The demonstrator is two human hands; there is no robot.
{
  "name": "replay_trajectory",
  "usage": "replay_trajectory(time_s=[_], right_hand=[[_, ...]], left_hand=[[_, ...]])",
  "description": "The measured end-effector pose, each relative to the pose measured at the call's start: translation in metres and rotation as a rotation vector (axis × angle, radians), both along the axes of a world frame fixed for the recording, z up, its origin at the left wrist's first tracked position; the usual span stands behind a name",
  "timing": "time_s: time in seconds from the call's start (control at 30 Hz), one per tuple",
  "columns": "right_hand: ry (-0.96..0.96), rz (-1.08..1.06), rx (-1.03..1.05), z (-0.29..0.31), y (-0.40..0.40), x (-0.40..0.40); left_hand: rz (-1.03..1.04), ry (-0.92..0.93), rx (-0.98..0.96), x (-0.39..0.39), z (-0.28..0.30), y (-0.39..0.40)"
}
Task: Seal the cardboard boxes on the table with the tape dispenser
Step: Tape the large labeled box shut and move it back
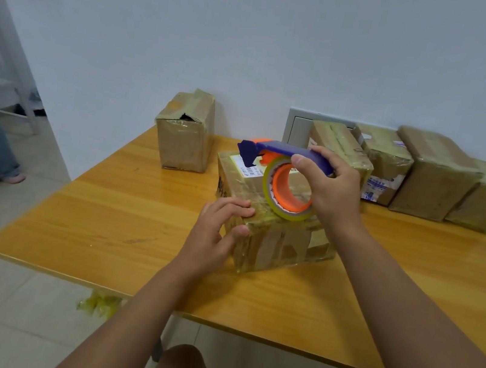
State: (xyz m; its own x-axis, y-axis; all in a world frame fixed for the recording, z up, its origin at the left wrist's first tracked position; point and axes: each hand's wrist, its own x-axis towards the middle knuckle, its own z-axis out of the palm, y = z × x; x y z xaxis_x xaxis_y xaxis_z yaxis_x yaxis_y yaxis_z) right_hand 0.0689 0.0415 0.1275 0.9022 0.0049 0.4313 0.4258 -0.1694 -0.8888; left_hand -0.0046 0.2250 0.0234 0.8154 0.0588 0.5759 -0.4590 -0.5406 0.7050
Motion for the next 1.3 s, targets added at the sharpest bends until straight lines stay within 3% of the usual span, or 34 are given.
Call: replay_trajectory(time_s=[0.17,0.33,0.5,0.97,1.07,1.13,1.2,1.3], right_hand=[[0.001,0.0,0.005,-0.001,0.001,0.0],[-0.008,-0.007,0.008,0.0,0.001,-0.001],[0.0,-0.006,0.01,0.0,0.0,-0.001],[0.015,-0.017,0.039,-0.004,-0.001,-0.001],[0.031,-0.016,0.046,-0.002,-0.001,-0.003],[0.035,-0.008,0.075,0.001,-0.003,-0.006],[0.028,-0.039,0.148,0.001,-0.012,-0.01],[-0.01,-0.123,0.277,-0.003,-0.038,-0.019]], left_hand=[[-0.04,0.05,0.031,-0.006,0.002,0.004],[0.076,0.004,0.066,-0.006,0.005,-0.005],[-0.017,0.025,0.103,-0.004,0.009,0.01],[-0.031,0.076,0.106,0.001,0.018,0.012],[0.007,0.062,0.215,-0.005,0.023,0.009],[0.074,0.02,0.399,-0.009,0.024,0.008],[0.217,-0.01,0.588,-0.01,0.024,0.011],[0.446,0.117,0.661,-0.007,0.026,0.018]])
